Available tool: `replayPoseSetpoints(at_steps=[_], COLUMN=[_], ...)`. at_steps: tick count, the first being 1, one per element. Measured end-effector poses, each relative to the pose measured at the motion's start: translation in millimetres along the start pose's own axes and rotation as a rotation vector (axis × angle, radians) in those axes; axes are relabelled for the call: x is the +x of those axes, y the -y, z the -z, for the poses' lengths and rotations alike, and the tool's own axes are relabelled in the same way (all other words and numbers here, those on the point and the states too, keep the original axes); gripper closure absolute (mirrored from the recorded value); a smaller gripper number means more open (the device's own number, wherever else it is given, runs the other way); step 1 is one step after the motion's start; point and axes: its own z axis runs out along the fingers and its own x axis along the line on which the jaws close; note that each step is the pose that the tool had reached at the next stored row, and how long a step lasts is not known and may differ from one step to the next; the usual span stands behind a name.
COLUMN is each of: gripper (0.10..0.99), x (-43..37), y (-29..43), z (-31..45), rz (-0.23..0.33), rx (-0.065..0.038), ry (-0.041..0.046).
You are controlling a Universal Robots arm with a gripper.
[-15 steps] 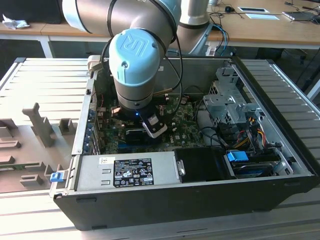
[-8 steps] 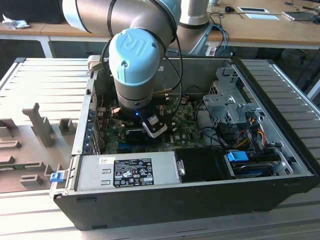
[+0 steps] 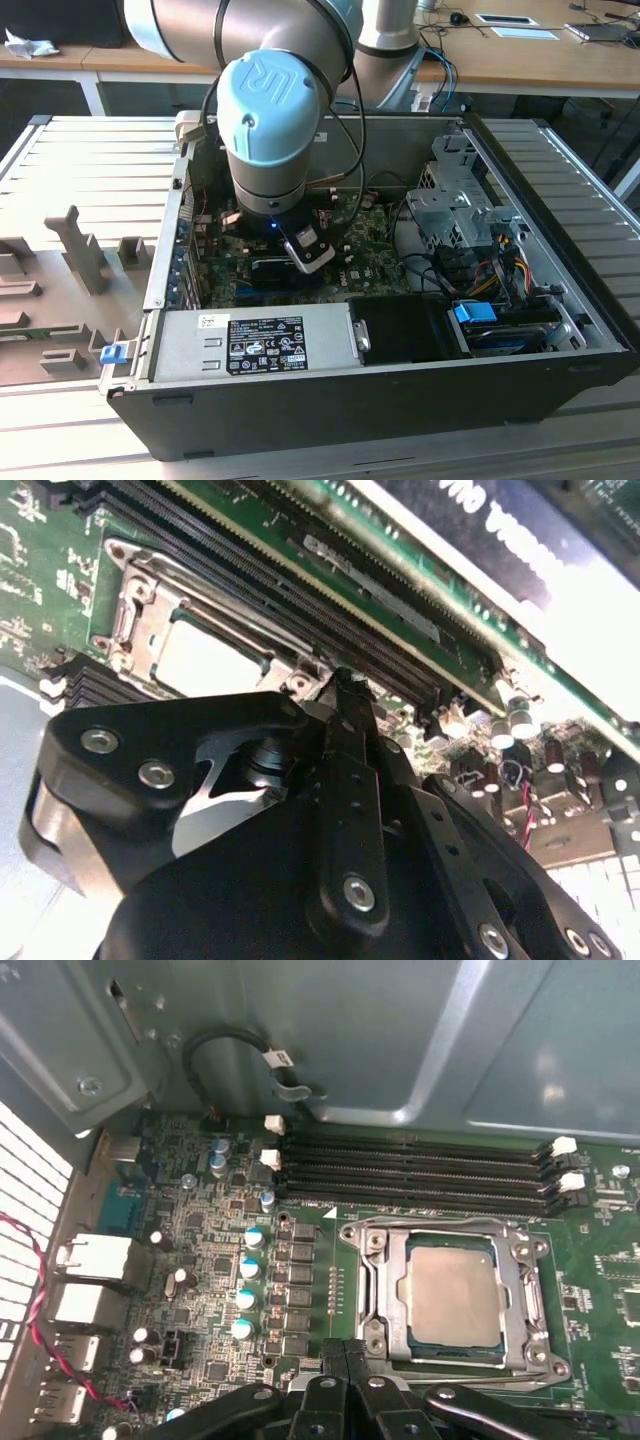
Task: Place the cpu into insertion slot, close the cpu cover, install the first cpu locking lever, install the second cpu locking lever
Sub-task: 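Install the second cpu locking lever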
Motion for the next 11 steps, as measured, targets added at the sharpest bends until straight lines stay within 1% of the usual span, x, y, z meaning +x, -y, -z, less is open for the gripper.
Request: replayPoseSetpoints(at_steps=[4,6,9,11], gripper=[0.98,0.98,0.98,0.98], x=[-0.5,-0.7,-1.0,-1.1], y=[-4.6,-6.4,-10.3,-11.2], z=[10.7,14.8,23.8,25.9], rz=[0.0,0.0,0.0,0.0], rx=[-0.001,-0.001,-0.001,-0.001], ry=[-0.0001,0.0,-0.0001,0.0])
